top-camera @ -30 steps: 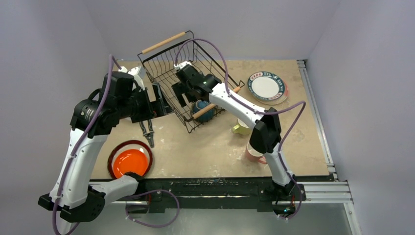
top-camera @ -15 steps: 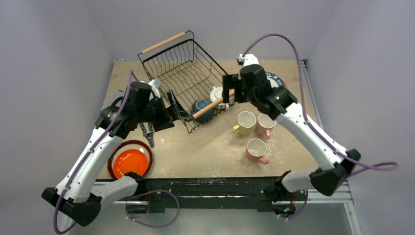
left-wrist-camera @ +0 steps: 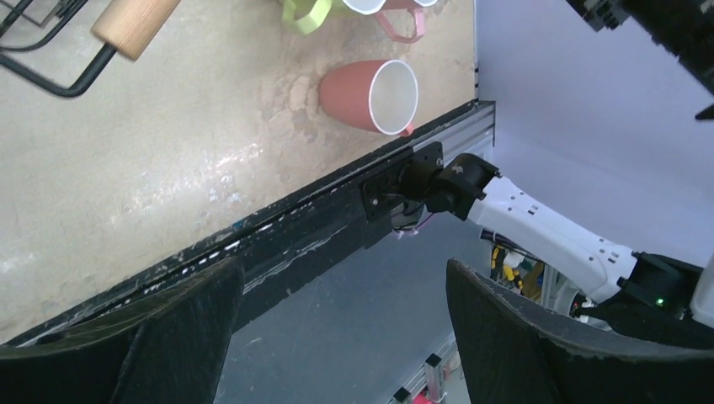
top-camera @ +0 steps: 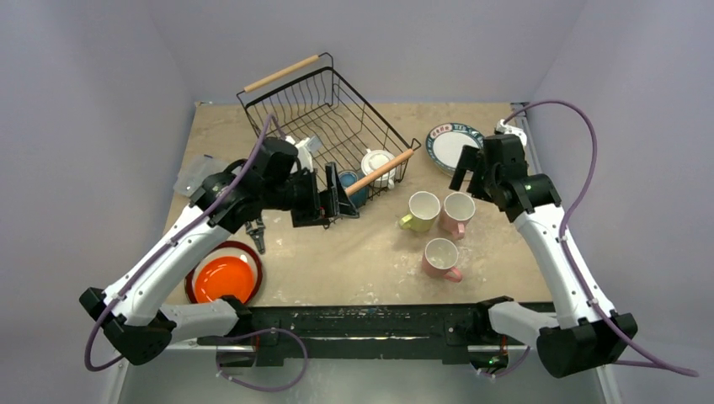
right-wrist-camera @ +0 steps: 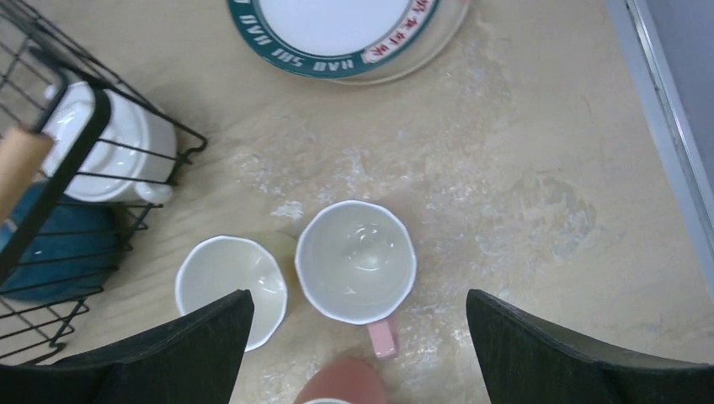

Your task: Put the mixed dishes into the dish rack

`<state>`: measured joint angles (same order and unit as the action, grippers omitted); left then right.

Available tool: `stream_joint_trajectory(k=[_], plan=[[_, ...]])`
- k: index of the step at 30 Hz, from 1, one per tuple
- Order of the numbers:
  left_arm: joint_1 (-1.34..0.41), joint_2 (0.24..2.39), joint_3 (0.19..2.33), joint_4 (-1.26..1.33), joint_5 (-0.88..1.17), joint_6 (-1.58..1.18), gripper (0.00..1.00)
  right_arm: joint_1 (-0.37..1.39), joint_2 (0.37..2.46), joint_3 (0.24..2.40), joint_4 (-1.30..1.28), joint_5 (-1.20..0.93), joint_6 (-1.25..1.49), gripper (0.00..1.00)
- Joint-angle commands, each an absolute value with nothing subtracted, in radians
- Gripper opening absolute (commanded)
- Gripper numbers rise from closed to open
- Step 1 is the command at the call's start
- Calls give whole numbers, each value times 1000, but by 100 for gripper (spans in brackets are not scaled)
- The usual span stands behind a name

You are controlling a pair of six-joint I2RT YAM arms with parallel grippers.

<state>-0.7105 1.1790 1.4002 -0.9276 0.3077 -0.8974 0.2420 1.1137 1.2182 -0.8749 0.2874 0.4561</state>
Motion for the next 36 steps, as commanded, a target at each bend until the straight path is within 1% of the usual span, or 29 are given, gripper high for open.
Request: stream_joint_trajectory(k=[1, 5, 10, 12, 14, 16, 18, 21, 23, 25, 30, 34, 36], plan=[[-718, 1100, 1408, -1047, 300, -841, 88, 146, 1170, 1191, -865, 209, 463, 97], [-718, 1033, 1366, -1037, 243, -895, 88, 132, 1240, 1196, -835, 218, 469, 97], [-718, 981, 1330, -920, 147, -1016, 88, 115, 1295, 1160, -813, 267, 463, 96], [-718, 986, 1341, -869, 143, -1035, 88, 104, 1302, 1140, -809, 295, 460, 94], [-713, 1014, 1414, -915, 143, -964, 88, 100, 1296, 1116, -798, 289, 453, 88], [-713, 1069, 1524, -1013, 138, -896, 88, 99, 1284, 1083, -786, 251, 450, 80], [-715, 1096, 1566, -1065, 134, -867, 88, 99, 1277, 1049, -775, 209, 449, 73], [-713, 1094, 1531, -1011, 158, -888, 88, 99, 1270, 1003, -736, 158, 449, 64], [-709, 1094, 1504, -954, 199, -900, 88, 100, 1275, 985, -705, 167, 445, 60], [-698, 1108, 1515, -955, 224, -889, 88, 100, 1294, 966, -664, 166, 450, 54], [-687, 1130, 1553, -964, 252, -869, 88, 101, 1360, 950, -638, 167, 438, 38], [-684, 1118, 1533, -940, 273, -883, 88, 101, 1339, 909, -604, 160, 436, 30], [-683, 1107, 1521, -936, 277, -887, 88, 101, 1326, 898, -597, 152, 434, 24]])
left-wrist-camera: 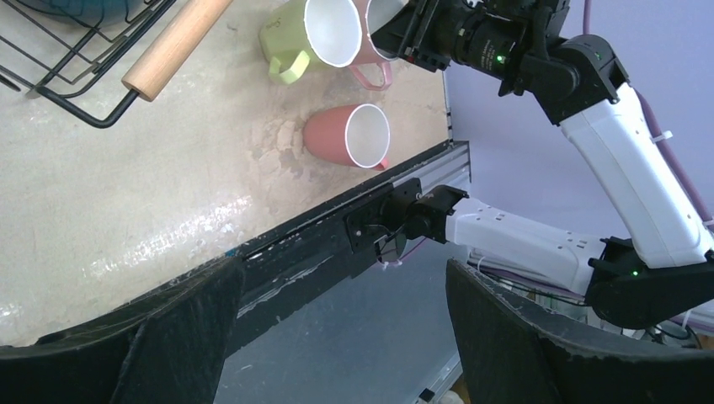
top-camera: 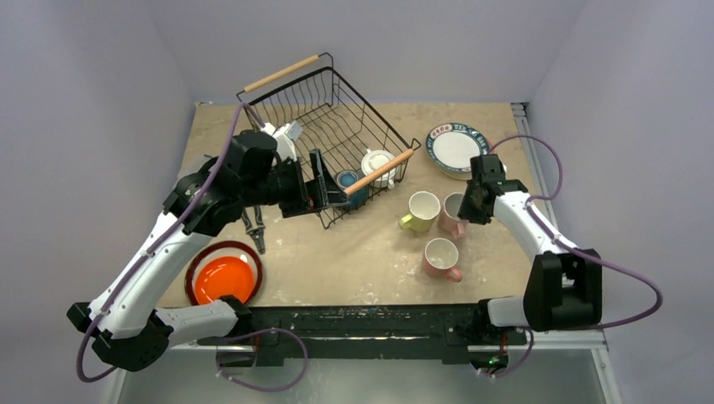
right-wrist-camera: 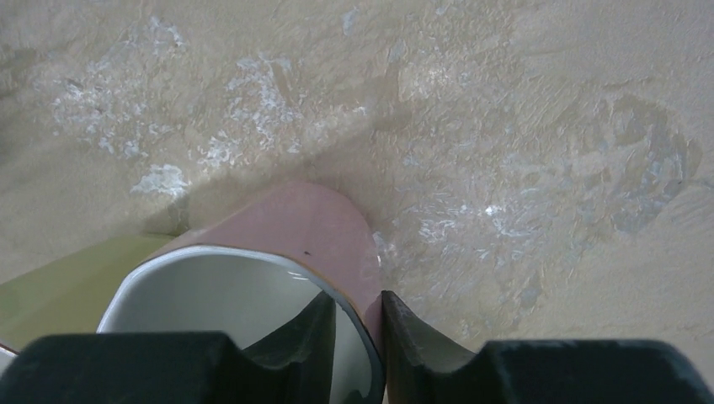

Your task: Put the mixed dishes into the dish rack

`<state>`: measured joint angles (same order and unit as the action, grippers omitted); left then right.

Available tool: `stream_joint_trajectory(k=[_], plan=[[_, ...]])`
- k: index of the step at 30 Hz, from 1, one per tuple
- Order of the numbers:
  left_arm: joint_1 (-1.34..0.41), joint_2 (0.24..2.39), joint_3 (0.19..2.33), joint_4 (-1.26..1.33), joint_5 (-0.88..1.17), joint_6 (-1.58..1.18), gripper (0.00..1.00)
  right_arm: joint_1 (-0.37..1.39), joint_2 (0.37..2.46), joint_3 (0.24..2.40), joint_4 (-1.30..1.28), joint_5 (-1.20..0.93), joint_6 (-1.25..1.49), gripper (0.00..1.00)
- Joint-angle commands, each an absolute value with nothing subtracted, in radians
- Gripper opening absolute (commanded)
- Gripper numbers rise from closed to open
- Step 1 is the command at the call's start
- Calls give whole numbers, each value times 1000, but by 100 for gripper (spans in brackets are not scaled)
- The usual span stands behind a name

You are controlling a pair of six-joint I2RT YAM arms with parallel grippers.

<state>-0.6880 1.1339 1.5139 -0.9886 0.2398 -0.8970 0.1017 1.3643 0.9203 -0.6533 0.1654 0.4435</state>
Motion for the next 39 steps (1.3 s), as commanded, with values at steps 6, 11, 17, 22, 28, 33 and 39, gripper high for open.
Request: stream_joint_trajectory(k=[6, 11, 17, 22, 28, 33, 39], plan=[[-671, 1060, 1445, -866, 317, -939, 89, 100, 1288, 933, -628, 192, 432, 0], [-662, 1032, 1383, -782, 351, -1001, 90, 100, 1228, 1039, -734, 255, 430, 0], [-658, 1007, 1348, -679, 380, -1048, 91, 100, 1166, 1249, -826, 200, 415, 0], [-655, 997, 1310, -527, 431, -1103, 93, 101, 1149, 1389, -756, -201, 472, 0], [-655, 999, 1243, -252, 473, -1202, 94, 116, 1171, 1310, -367, -825, 886, 0], [-655, 1001, 1189, -45, 448, -1283, 94, 208, 1162, 1271, -14, -910, 1212, 0], [-652, 967, 1184, 7, 342, -1238, 94, 305, 1158, 1252, 226, -898, 1462, 0]])
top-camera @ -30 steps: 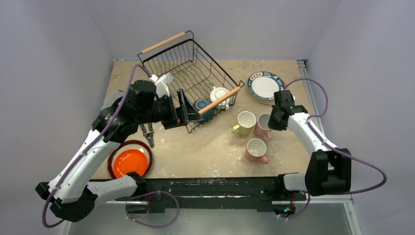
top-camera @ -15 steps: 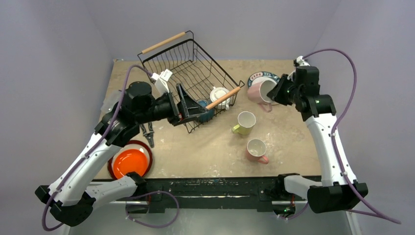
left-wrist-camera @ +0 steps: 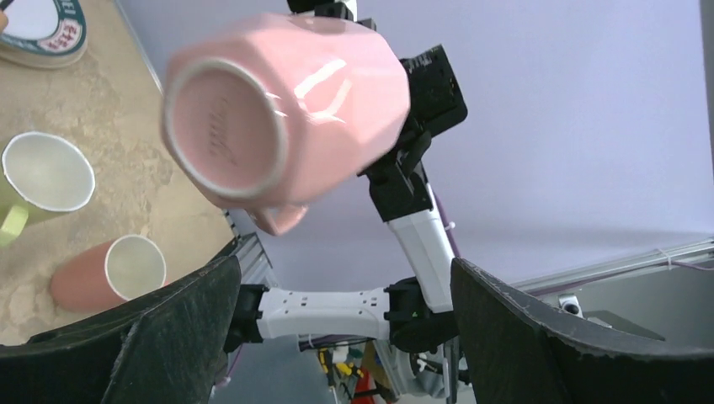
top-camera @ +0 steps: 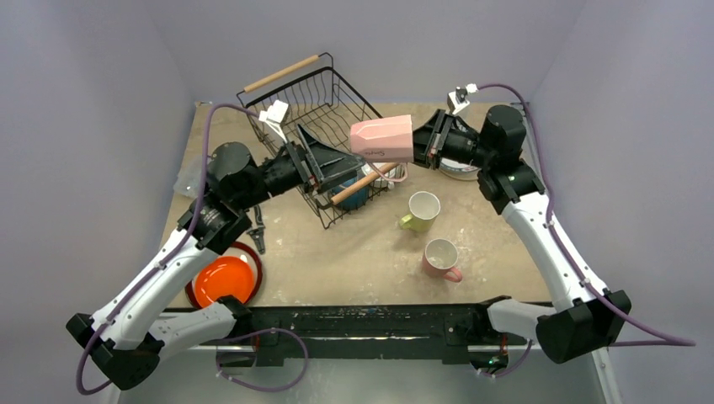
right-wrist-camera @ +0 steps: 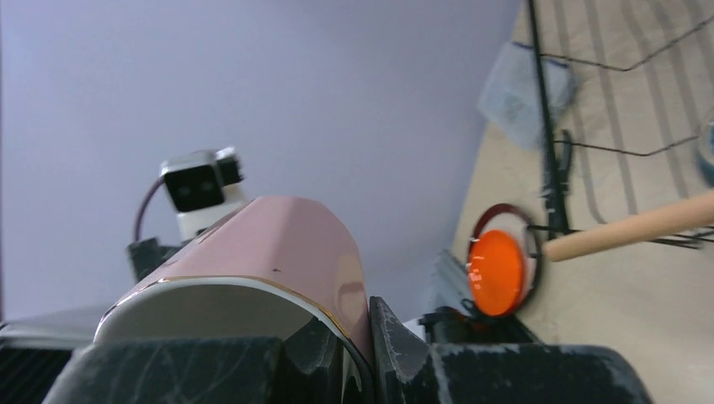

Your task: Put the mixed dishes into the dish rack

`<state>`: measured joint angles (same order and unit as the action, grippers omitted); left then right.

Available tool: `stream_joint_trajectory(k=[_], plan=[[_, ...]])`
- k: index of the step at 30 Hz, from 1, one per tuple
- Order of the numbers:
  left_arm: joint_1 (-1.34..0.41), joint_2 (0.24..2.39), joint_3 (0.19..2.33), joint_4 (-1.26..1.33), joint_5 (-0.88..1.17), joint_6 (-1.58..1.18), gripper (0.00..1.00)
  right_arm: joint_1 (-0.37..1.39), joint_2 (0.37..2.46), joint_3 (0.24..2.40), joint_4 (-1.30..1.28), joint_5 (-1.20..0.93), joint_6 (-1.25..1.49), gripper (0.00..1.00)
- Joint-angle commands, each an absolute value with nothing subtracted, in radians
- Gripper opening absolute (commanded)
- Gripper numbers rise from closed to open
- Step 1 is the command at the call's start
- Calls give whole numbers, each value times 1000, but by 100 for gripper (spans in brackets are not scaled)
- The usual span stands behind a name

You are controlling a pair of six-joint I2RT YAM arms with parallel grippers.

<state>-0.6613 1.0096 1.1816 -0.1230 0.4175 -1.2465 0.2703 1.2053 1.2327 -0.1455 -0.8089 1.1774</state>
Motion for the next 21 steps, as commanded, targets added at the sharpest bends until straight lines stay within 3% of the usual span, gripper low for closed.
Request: stream_joint_trajectory(k=[1, 14, 21], plan=[[-646, 957, 1184, 3, 323, -1223, 95, 313, 1154, 1236, 282, -893, 1506, 0], [-593, 1047, 1301, 98, 466, -1181, 99, 429, 1172, 1195, 442, -856, 1674, 0], [-593, 1077, 1384, -15, 519, -1090, 96, 475, 1198, 1185, 449, -844, 1669, 0]])
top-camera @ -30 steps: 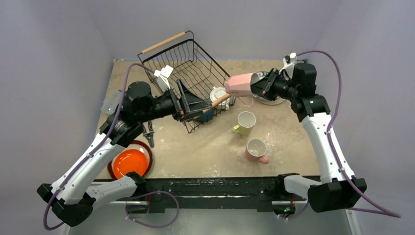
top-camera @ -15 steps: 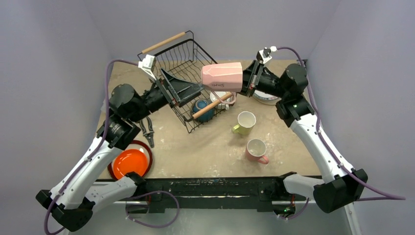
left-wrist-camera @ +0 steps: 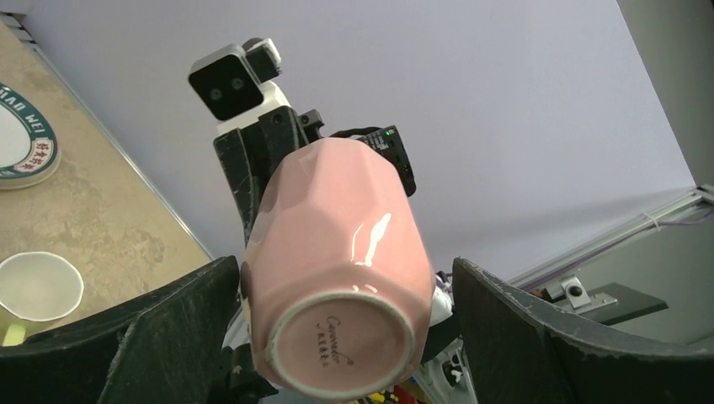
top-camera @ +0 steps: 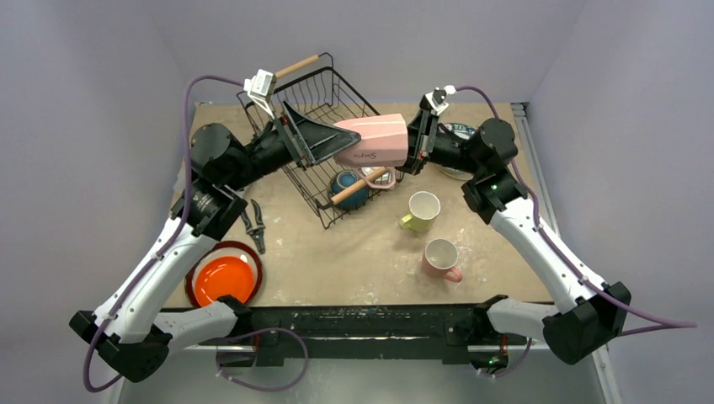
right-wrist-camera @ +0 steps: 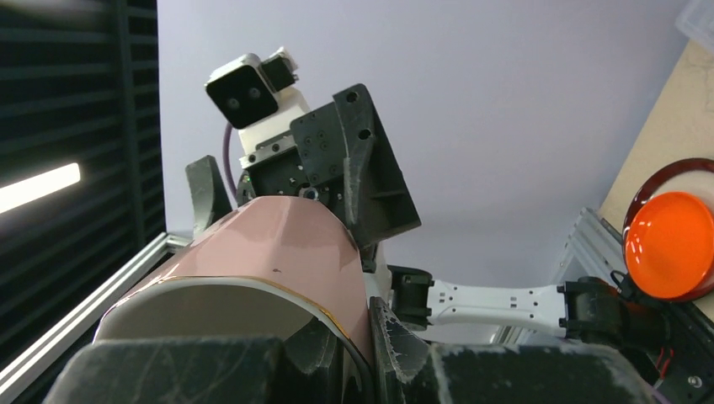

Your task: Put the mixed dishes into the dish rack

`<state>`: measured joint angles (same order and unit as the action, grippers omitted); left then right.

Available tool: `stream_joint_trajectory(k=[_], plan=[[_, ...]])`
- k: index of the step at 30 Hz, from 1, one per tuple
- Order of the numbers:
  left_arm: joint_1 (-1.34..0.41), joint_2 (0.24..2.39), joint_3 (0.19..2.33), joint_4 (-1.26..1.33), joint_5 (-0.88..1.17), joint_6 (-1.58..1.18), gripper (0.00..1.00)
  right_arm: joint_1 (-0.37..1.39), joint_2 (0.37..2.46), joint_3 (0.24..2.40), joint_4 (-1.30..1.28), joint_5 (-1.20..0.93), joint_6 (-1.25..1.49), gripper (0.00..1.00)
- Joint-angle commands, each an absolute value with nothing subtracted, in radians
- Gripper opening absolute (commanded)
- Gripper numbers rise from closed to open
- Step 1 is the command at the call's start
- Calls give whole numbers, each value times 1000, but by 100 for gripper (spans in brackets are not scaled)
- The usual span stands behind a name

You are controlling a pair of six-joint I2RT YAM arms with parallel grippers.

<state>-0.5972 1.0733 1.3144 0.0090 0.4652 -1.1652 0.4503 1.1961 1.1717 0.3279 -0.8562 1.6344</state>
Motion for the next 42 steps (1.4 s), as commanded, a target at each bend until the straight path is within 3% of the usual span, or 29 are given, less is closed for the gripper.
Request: stream_joint_trajectory(k=[1, 11, 16, 20, 22, 23, 27, 31, 37, 42], plan=[[-593, 1079, 1386, -34, 526, -1087, 96, 481, 1203, 1184, 451, -845, 1669, 0], [-595, 1098, 1393, -88, 578, -1076, 93, 487, 1222, 1170, 455, -834, 1673, 0], [-595, 1126, 1431, -124, 615, -1062, 66, 488, 1228, 1157, 463, -839, 1672, 0], [-592, 1138, 1478, -212, 571, -1027, 22, 488, 1229, 1161, 397, -847, 1610, 0], [-586, 1144, 1504, -268, 542, -1005, 4, 487, 1224, 1176, 276, -852, 1527, 8], [-583, 1148, 1517, -295, 530, -996, 0, 485, 1223, 1184, 219, -854, 1481, 18], [-557, 1156, 1562, -402, 473, -966, 0, 434, 1216, 1226, 14, -850, 1300, 61], [-517, 1153, 1610, -529, 354, -938, 0, 317, 1213, 1280, -297, -821, 1066, 88], [-508, 1215, 1776, -803, 39, -806, 0, 222, 1276, 1438, -690, -661, 726, 93], [-487, 1344, 1887, -950, -180, -748, 0, 217, 1340, 1569, -835, -541, 602, 92]])
